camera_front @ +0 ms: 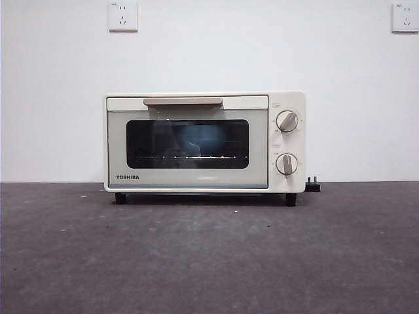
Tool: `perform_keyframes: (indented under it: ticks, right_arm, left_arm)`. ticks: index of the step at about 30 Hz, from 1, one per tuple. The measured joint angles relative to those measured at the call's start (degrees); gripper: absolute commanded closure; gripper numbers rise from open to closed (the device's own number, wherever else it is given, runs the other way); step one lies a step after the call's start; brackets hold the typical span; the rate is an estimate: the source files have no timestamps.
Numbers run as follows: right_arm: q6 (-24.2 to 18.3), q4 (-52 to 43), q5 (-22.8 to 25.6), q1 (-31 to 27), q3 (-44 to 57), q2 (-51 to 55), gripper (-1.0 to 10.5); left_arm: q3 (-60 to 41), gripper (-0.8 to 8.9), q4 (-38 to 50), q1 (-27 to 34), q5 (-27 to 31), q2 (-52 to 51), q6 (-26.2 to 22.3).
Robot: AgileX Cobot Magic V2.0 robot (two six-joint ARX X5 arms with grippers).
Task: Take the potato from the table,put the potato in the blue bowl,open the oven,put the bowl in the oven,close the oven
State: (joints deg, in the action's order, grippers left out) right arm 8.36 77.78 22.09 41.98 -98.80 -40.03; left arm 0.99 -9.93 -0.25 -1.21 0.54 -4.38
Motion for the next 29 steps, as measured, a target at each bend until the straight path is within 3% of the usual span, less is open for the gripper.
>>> perform_keyframes:
  ticks: [6, 11, 16, 23, 29]
  right_arm:
    - [-0.79, 0.00, 0.44, -1.31, 0.04, 0.00, 9.5]
    - [-6.54, -1.22, -2.75, -9.11, 3.87, 0.94, 9.5]
    - [-11.74, -21.66, -13.09, -21.97, 18.45, 6.49, 9.5]
    - [-16.92, -53.00, -35.65, -36.96, 49.16, 15.96, 9.5]
    - [-18.05, -69.35, -37.53, -44.59, 72.19, 21.88, 9.5]
  left_arm:
    - [0.00, 8.17, 0.02, 0.00, 0.00, 0.17, 0.00]
    - [0.00, 8.17, 0.09, 0.00, 0.00, 0.37, -0.02]
    - [0.00, 8.17, 0.09, 0.00, 0.00, 0.37, 0.00]
    - [0.00, 8.17, 0.09, 0.04, 0.00, 0.37, 0.00]
    - [0.00, 8.17, 0.09, 0.09, 0.00, 0.37, 0.00]
